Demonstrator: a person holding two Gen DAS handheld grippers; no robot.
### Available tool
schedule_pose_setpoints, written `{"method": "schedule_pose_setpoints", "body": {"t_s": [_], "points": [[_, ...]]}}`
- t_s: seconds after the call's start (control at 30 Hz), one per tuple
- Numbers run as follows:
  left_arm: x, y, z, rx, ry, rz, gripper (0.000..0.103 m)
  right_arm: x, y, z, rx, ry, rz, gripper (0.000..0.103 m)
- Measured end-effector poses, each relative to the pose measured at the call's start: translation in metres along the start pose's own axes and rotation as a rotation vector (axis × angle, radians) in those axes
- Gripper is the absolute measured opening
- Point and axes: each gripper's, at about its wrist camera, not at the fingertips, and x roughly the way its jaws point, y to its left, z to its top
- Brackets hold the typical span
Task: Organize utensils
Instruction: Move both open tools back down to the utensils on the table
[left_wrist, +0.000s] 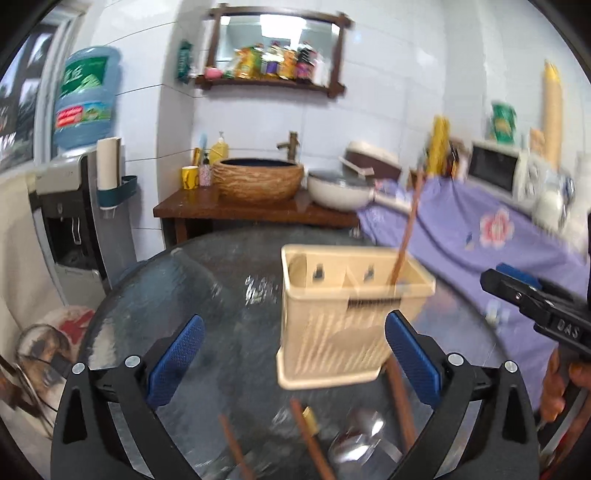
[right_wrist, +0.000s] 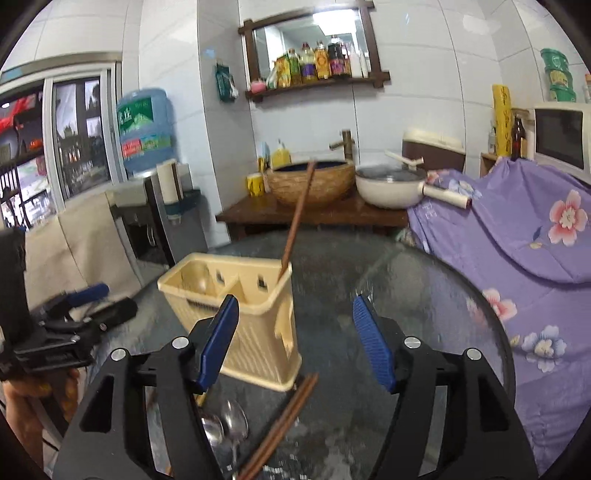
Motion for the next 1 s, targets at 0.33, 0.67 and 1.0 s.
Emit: {"method": "schedule_pose_setpoints", "body": {"t_s": [0.33, 0.67, 1.0], "points": [[-0.001, 0.026, -0.069, 0.010, 0.120, 0.209, 0.096, 0.032, -0.007, -0.082, 0.013, 0.219, -0.090, 0.064], [0.008, 0.044, -0.096, -0.037, 0.194, 0.245, 0.096, 0.061, 0.003, -0.111, 0.027, 0.321, -0.093, 0.048], [0.017, 0.043, -0.101, -0.079, 0.215, 0.269, 0.095, 0.081, 0.013, -0.118, 0.056, 0.372, -0.123, 0.039]]}}
